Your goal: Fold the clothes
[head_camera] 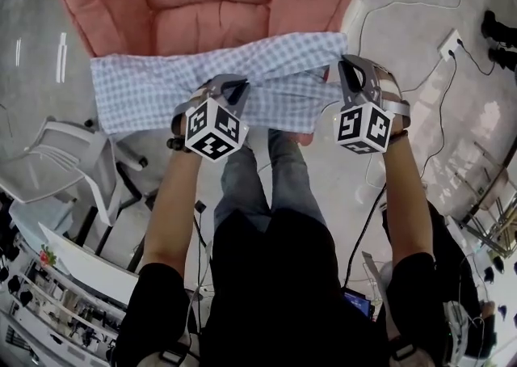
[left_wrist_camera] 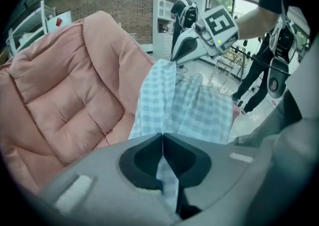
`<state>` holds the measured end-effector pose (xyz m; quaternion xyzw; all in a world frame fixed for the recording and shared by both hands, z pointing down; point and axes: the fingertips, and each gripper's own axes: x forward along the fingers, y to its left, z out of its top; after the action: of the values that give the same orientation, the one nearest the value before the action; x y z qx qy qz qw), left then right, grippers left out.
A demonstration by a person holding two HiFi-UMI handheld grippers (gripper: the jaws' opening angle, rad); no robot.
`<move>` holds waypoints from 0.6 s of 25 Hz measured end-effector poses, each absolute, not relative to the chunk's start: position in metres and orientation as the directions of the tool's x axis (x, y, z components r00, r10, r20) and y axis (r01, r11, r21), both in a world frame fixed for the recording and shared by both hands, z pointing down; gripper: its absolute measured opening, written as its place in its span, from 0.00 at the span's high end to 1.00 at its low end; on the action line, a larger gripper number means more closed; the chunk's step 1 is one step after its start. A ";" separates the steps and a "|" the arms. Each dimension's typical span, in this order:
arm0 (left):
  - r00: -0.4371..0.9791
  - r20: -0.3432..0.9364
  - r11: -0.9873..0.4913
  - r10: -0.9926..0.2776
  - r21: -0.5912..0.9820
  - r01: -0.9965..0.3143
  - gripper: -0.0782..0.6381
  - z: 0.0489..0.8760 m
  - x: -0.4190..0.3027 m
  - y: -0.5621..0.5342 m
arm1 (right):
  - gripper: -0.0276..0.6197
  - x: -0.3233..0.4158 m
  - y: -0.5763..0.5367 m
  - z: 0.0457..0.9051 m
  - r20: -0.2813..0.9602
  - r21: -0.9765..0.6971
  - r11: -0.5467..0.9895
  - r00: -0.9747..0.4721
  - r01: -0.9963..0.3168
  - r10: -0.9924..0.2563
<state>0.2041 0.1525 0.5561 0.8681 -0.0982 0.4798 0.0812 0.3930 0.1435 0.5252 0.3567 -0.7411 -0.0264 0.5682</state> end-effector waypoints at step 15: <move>0.585 0.800 -0.983 -0.136 -0.034 -0.182 0.87 0.437 0.206 0.121 | 0.94 0.405 0.131 0.395 0.700 0.593 0.588 -0.010 -0.549 -0.714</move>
<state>0.2058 0.1207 0.4365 0.8898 -0.0893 0.4467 0.0255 0.4053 0.1306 0.3954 0.4473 -0.7064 -0.0759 0.5432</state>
